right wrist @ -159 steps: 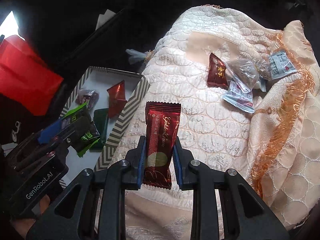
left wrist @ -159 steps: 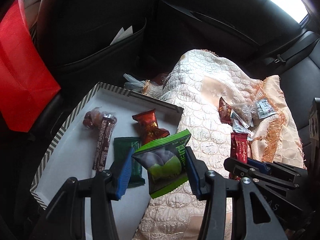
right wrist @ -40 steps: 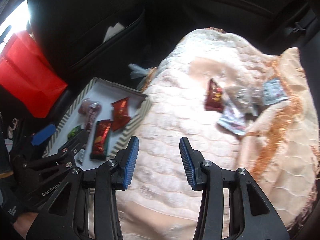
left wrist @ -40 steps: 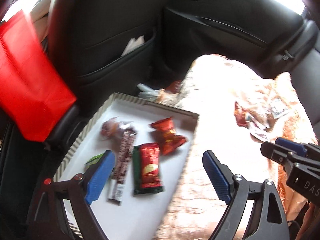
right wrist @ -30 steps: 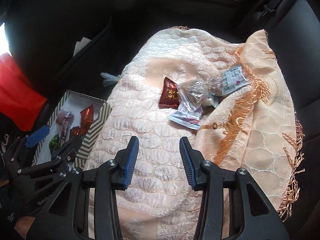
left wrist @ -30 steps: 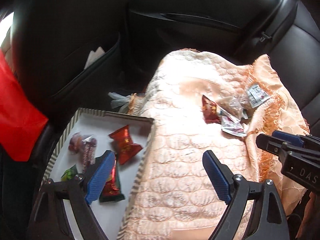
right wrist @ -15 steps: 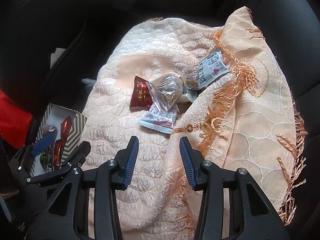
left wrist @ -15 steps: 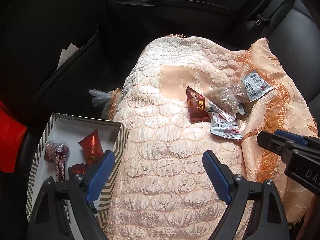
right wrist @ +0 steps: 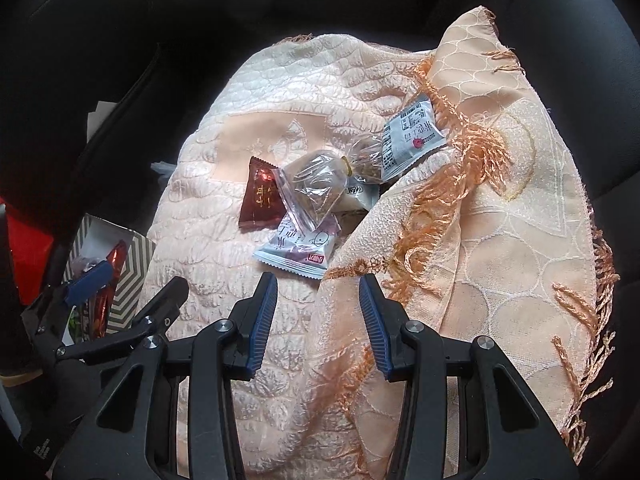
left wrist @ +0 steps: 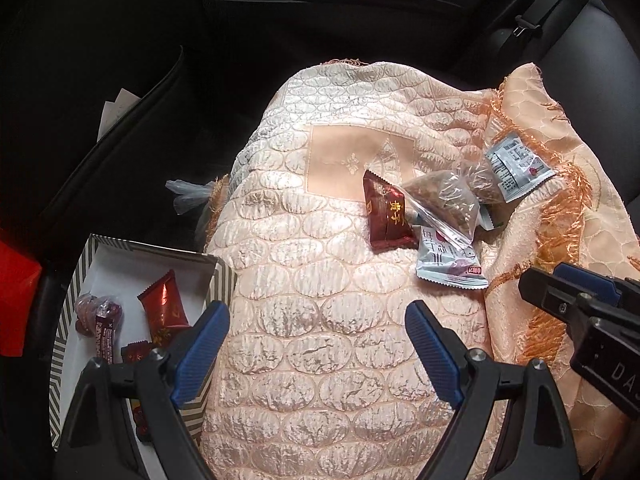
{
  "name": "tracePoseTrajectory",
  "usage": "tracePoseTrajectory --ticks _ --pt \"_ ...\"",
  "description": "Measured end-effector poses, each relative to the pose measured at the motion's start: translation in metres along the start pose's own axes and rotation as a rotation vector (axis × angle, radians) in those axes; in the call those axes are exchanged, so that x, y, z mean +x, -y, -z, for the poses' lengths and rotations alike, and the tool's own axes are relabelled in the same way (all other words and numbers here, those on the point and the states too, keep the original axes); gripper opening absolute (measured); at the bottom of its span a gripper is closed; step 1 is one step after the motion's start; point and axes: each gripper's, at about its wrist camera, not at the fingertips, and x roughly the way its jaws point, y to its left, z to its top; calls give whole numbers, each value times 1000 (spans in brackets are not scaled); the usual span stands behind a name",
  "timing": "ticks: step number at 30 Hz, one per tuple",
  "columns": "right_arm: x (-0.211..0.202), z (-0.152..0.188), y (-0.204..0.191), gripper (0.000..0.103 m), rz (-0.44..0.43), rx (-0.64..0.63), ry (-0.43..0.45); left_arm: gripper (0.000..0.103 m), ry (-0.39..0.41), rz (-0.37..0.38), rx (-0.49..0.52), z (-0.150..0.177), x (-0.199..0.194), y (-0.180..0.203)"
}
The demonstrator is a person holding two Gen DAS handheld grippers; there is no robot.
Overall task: Organize snacks
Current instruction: 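Move both open tools back over the snacks on the cloth, then grasp the red wrapped candy with left tool while right tool grasps the clear nut bag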
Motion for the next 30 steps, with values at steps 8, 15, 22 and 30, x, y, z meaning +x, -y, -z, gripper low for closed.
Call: tracePoseTrajectory --ticks 8,15,22,30 --pt "3 0 6 42 -4 7 1 91 -11 1 3 -3 6 4" --pt "7 1 11 42 -14 29 -6 91 -29 3 -10 -9 14 0" --pt "7 0 15 42 -32 48 -4 91 -67 26 -33 -34 31 -2" --pt "6 1 17 42 -49 67 -4 91 -148 87 -78 -63 74 11"
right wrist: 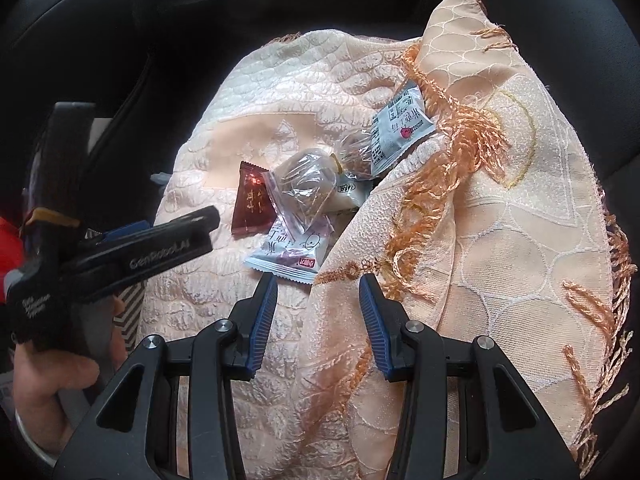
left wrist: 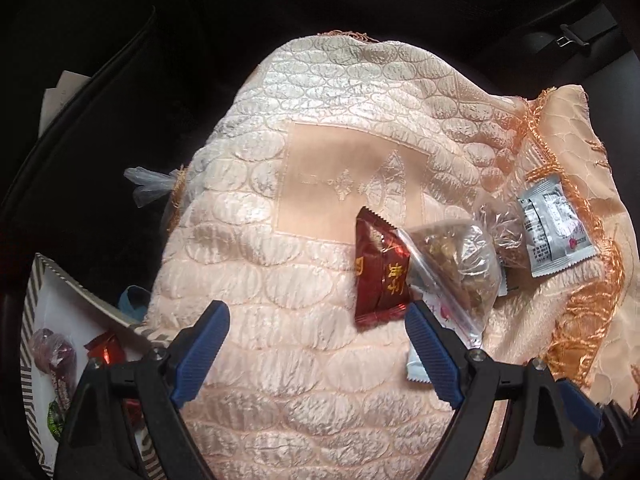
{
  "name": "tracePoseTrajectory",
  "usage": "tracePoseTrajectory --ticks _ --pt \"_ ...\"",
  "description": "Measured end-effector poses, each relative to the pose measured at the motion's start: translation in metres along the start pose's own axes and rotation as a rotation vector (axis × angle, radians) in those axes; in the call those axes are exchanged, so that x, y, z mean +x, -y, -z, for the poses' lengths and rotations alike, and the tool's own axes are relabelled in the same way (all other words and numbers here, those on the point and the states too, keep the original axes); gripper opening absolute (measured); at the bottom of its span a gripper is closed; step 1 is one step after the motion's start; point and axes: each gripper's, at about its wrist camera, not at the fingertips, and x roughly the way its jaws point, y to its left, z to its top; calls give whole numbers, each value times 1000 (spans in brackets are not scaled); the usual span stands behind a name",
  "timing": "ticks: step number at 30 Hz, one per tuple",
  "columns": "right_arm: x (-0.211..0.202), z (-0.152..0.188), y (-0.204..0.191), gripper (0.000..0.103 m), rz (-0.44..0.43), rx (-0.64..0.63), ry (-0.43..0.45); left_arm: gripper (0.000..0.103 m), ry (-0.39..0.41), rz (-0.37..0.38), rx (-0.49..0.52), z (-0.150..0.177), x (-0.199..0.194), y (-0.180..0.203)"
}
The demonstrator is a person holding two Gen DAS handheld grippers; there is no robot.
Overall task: Organize snacks
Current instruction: 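Grasp the red wrapped candy with left tool while right tool grasps the clear nut bag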
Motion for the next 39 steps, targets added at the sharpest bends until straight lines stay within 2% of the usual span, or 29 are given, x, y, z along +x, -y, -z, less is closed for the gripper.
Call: tracePoseTrajectory --ticks 5,8,12,14,15,17,19,24,25,26,27,30,32,35,39 --pt "1 0 0 42 -4 4 -4 91 -34 5 33 -13 23 17" --pt "2 0 1 42 -8 6 -4 91 -53 37 32 -19 33 21" --pt "4 -1 0 42 -10 9 -3 91 -60 21 33 -23 46 25" --pt "5 -1 0 42 -11 10 -1 88 -51 35 24 -23 49 23" --pt "4 -1 0 42 -13 12 1 78 -45 45 23 -23 49 22" --pt "2 -2 1 42 -20 22 11 66 -45 54 38 -24 51 21" --pt "-1 -3 4 42 -32 43 25 37 -32 59 58 -23 49 22" --pt "-3 -19 8 42 -58 75 0 34 -18 68 75 -14 39 18" --pt "-2 -24 7 45 -62 77 -6 34 -17 66 71 -12 36 15" --pt "0 -31 6 57 -67 72 -21 34 -14 63 69 -9 33 13" --pt "3 -39 5 60 -78 78 -28 34 -8 58 68 -6 29 11" --pt "18 -61 6 60 -117 126 -58 34 10 51 61 -1 18 2" --pt "36 -72 7 60 -125 152 -107 34 20 46 52 5 9 -5" --pt "61 -82 6 60 -95 170 -160 34 45 42 50 15 -6 -12" --pt "81 -93 -6 60 12 90 -155 34 55 47 49 23 -16 -19"
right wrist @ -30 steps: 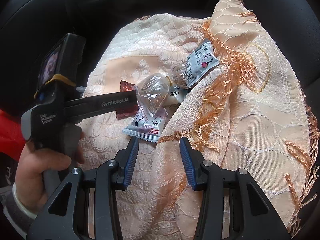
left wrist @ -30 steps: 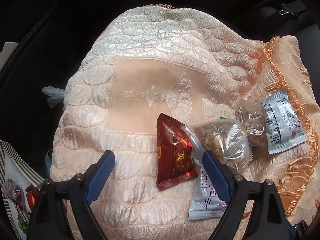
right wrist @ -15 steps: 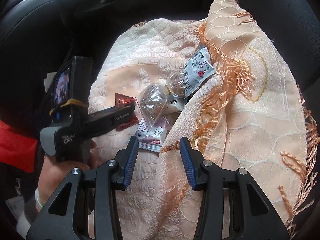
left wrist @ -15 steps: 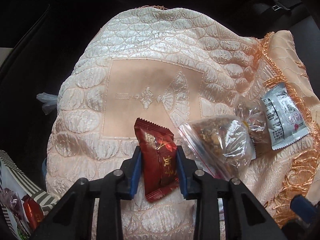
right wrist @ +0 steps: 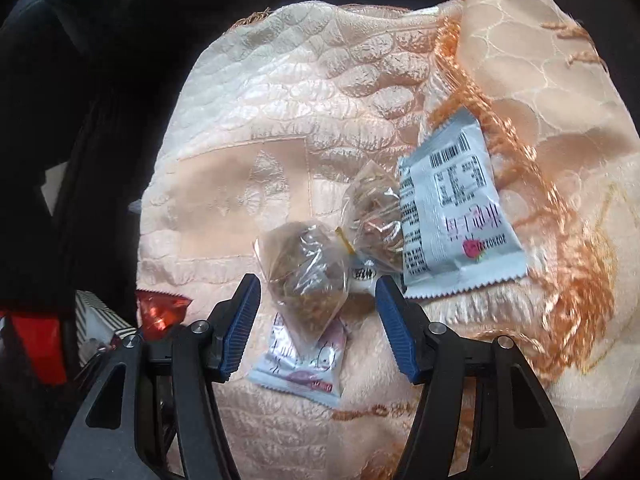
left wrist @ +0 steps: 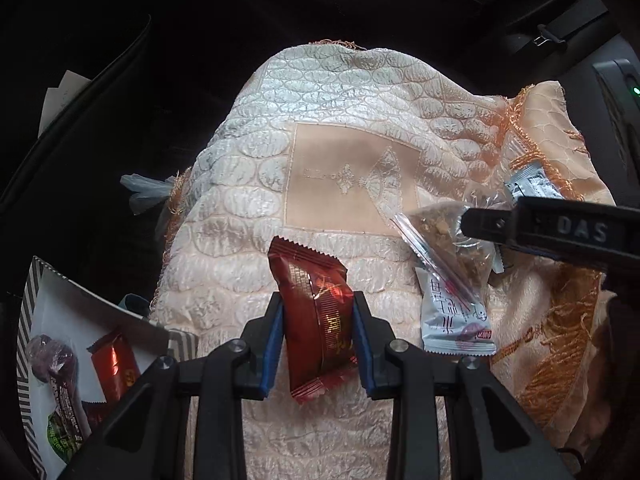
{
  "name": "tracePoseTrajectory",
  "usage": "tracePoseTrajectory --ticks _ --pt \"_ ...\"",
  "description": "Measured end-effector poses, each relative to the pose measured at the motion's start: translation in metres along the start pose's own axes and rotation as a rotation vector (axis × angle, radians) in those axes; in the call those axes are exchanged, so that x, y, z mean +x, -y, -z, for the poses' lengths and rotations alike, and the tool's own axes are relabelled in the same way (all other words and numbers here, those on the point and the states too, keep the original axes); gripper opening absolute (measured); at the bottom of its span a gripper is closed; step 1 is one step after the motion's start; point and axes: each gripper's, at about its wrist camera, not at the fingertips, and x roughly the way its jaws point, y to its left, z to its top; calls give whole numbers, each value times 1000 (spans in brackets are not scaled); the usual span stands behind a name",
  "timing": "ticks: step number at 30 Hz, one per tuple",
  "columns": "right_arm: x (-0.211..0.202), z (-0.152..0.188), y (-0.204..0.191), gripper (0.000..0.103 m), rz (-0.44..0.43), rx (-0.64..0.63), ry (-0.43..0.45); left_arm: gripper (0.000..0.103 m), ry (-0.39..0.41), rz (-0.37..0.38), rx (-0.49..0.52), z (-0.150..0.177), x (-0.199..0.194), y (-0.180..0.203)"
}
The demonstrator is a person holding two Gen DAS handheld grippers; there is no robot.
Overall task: Organize snacks
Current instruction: 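Grasp the red wrapped candy with left tool while right tool grasps the clear nut bag, then carry the red candy with left tool to the tray while right tool carries the nut bag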
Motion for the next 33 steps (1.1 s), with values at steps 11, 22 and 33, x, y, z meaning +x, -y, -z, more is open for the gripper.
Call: tracePoseTrajectory --ticks 11,22,33 --pt "39 -8 -33 35 110 -196 19 34 -1 -5 -3 13 -8 -9" --pt "-23 34 -36 27 -5 -246 111 34 28 -6 -32 33 -29 -15" --pt "-78 107 -50 26 -72 -308 188 34 107 -70 -12 65 -73 -25"
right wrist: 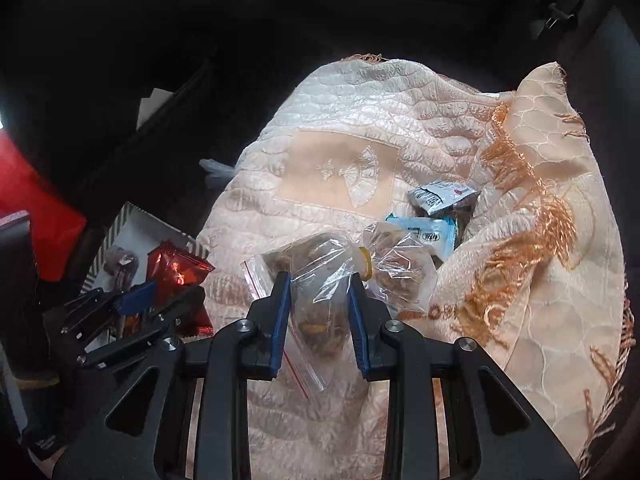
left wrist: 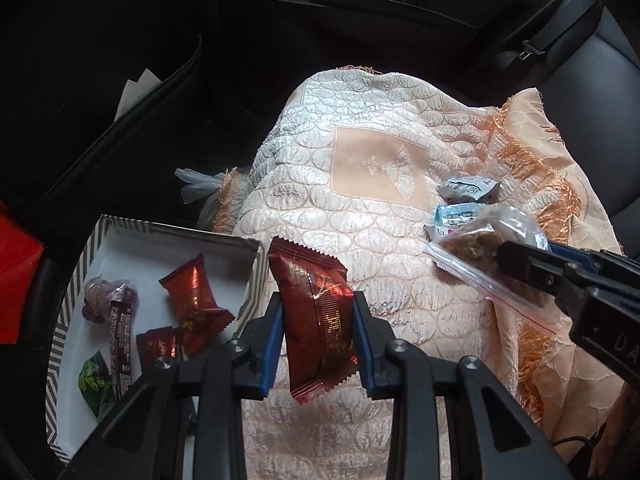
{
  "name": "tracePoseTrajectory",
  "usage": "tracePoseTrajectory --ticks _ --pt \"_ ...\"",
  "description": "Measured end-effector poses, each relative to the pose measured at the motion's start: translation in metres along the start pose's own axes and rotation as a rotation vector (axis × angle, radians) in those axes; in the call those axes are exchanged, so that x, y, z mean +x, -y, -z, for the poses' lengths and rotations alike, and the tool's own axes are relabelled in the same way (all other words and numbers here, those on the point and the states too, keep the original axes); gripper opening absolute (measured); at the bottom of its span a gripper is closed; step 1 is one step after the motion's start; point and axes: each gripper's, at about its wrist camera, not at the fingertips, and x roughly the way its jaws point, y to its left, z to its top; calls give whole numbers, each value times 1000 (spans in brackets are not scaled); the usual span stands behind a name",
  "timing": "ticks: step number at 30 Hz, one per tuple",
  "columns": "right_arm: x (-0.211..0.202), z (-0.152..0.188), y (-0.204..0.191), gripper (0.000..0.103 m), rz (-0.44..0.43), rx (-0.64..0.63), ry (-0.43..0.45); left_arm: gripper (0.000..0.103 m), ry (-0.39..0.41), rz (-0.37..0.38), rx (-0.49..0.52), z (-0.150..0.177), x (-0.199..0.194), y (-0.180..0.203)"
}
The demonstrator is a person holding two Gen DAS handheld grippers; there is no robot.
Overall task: Organize snacks
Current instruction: 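Carry the red candy with left tool to the tray while right tool carries the nut bag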
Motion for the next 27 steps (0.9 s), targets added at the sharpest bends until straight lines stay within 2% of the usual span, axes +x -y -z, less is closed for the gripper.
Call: tracePoseTrajectory --ticks 12,27 --pt "-27 33 -35 26 -35 -42 15 34 63 -49 -35 27 -43 -34" --pt "-37 34 -96 27 -78 -134 30 34 106 -132 -106 54 -71 -87"
